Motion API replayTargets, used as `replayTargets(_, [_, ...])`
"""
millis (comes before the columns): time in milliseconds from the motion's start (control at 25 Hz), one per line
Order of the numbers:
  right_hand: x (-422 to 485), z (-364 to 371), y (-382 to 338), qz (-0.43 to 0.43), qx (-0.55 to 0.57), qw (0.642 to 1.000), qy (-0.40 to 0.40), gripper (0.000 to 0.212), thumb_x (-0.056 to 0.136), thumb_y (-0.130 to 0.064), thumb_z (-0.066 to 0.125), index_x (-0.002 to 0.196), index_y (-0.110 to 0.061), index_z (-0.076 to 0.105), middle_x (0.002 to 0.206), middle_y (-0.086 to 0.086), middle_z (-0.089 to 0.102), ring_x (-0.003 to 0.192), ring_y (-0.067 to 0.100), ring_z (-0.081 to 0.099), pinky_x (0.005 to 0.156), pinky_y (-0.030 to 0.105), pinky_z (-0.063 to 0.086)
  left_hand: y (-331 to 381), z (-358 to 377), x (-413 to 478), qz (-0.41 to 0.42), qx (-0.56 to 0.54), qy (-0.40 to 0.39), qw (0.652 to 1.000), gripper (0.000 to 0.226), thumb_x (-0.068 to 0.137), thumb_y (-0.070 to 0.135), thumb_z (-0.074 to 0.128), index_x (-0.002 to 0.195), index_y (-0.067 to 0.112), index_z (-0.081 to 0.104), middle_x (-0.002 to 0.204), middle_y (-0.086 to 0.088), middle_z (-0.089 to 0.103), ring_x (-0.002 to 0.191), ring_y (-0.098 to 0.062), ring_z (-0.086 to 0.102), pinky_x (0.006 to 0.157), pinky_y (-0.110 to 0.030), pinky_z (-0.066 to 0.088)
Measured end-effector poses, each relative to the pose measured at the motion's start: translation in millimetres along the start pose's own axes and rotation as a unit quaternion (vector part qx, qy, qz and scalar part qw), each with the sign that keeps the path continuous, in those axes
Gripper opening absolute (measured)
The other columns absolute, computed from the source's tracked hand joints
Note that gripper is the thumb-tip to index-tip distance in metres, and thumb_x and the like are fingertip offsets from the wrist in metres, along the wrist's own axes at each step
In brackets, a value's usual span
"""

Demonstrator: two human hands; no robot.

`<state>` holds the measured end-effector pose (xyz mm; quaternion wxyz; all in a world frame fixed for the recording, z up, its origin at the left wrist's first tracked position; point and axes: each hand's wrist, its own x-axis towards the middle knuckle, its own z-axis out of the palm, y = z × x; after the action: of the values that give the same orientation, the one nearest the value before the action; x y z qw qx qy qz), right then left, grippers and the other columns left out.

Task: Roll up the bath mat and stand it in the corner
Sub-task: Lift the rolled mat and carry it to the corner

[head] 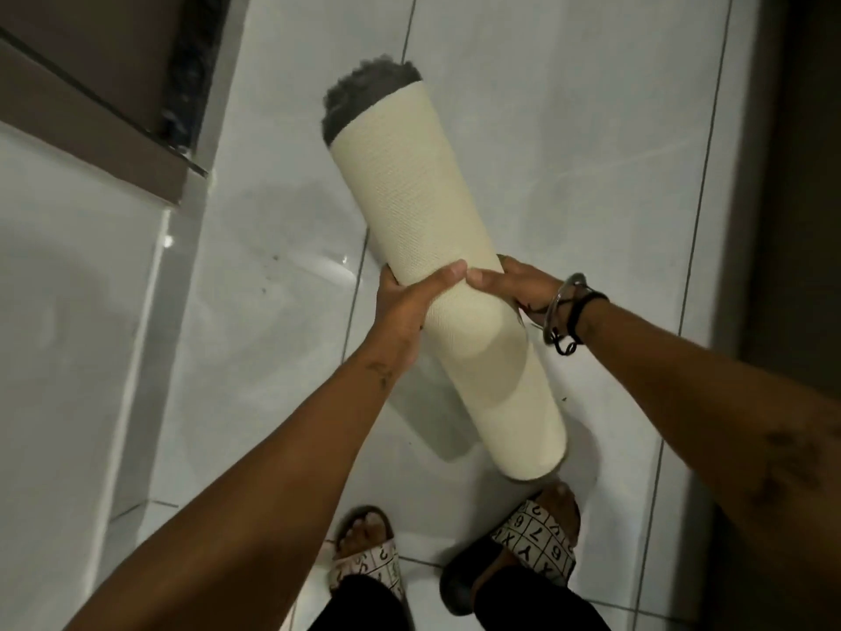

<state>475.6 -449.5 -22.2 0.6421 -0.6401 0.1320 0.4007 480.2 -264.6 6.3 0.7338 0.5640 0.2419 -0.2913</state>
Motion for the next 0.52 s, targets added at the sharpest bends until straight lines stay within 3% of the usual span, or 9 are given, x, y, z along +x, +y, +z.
replayTargets(160, [-68.6, 35.6, -116.3, -0.048, 0.053, 0.997, 0.018, 0.051, 0.077, -0.025, 0.073, 0.125, -0.013, 0.060, 0.125, 0.011, 0.066, 0.116, 0.026, 0.064, 0.101, 0.043, 0.049, 123.4, 8.0, -53.5, 0.049, 0.137, -0.046, 0.988, 0.105, 0.047, 0.030, 0.093, 0.140, 0.013, 0.047, 0.130, -0.009, 0.067, 0.114, -0.025, 0.069, 0.086, -0.044, 0.062])
replayTargets(280, [-130.9, 59.5, -211.2, -0.059, 0.039, 0.995, 0.068, 0.065, 0.071, -0.010, 0.076, 0.131, -0.007, 0.053, 0.133, 0.019, 0.060, 0.121, 0.031, 0.059, 0.106, 0.049, 0.045, 220.1, 20.1, -104.6, 0.076, 0.221, -0.088, 0.968, 0.118, 0.042, 0.031, 0.095, 0.143, 0.014, 0.038, 0.135, -0.005, 0.059, 0.121, -0.021, 0.061, 0.095, -0.044, 0.059])
replayTargets(360, [-168.7, 73.3, -271.6, -0.059, 0.023, 0.994, 0.088, 0.077, 0.064, -0.008, 0.081, 0.134, -0.006, 0.048, 0.134, 0.021, 0.057, 0.123, 0.033, 0.057, 0.106, 0.052, 0.045, 281.4, 24.9, -138.8, 0.096, 0.269, -0.125, 0.950, 0.124, 0.040, 0.037, 0.096, 0.144, 0.017, 0.032, 0.130, 0.007, 0.055, 0.118, -0.008, 0.057, 0.092, -0.032, 0.057])
replayTargets(520, [-218.3, 95.3, -363.8, -0.106, 0.031, 0.987, 0.120, 0.069, 0.059, -0.010, 0.083, 0.119, -0.029, 0.055, 0.129, 0.011, 0.062, 0.119, 0.026, 0.060, 0.100, 0.044, 0.051, 376.3, 33.3, -191.0, 0.125, 0.324, -0.146, 0.926, 0.128, 0.037, 0.044, 0.096, 0.143, 0.027, 0.026, 0.128, 0.019, 0.048, 0.118, 0.003, 0.051, 0.087, -0.013, 0.050])
